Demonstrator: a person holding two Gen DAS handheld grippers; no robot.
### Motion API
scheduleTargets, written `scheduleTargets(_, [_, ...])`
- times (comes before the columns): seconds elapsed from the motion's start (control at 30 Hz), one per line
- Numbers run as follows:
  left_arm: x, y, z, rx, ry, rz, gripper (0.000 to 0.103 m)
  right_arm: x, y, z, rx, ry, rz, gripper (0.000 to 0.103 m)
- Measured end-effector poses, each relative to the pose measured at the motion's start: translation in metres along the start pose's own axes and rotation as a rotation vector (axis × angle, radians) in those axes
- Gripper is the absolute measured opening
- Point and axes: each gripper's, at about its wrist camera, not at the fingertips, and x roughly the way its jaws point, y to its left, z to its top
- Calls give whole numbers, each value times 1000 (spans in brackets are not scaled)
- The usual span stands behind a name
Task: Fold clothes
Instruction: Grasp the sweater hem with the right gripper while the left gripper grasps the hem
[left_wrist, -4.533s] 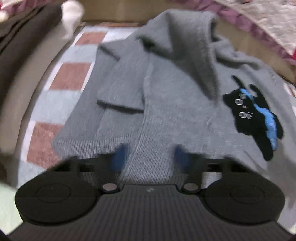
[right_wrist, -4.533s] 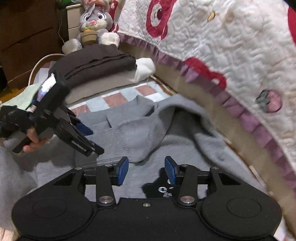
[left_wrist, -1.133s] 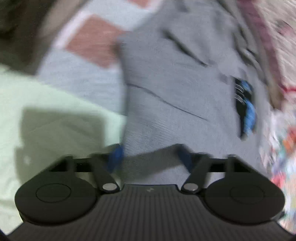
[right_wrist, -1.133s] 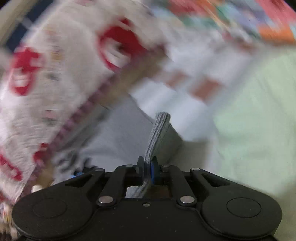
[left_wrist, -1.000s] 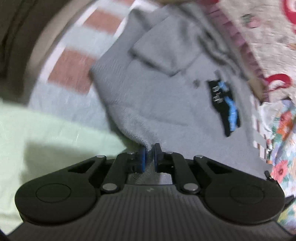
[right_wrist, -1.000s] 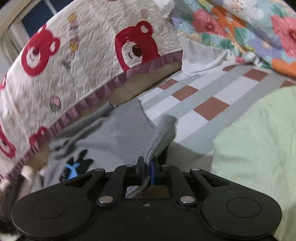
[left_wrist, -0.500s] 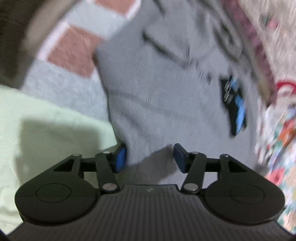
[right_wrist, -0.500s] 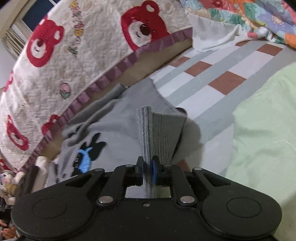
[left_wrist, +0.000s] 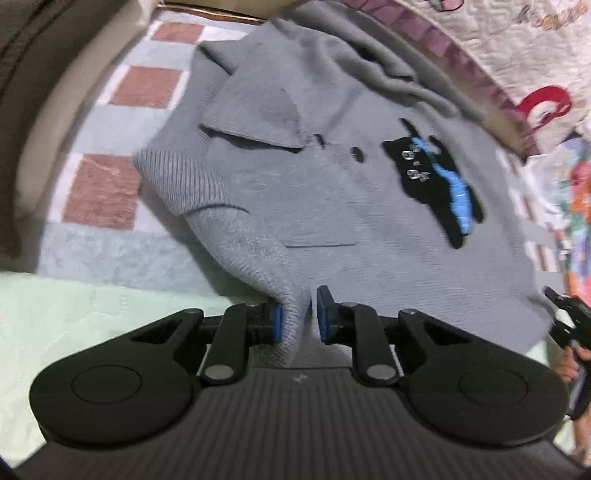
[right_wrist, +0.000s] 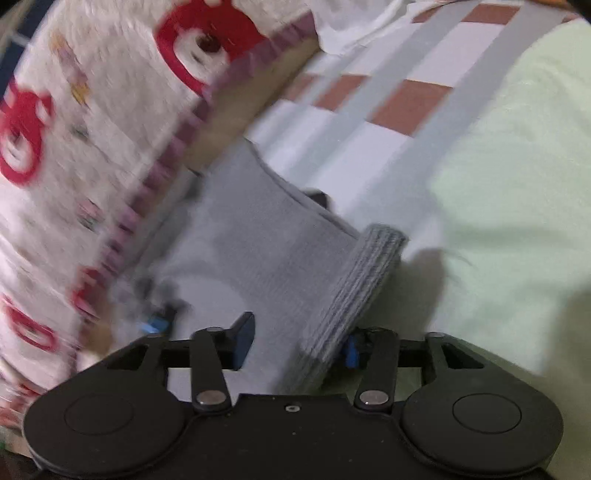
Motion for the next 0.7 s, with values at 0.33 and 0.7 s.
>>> scheduleTargets(0.33, [42, 6, 14, -97, 130, 3, 66, 3, 4, -2, -83, 34, -144, 31])
scheduleTargets(0.7, [-48, -45, 4, 99, -232, 54, 9, -59, 63, 23, -129, -108, 26, 9])
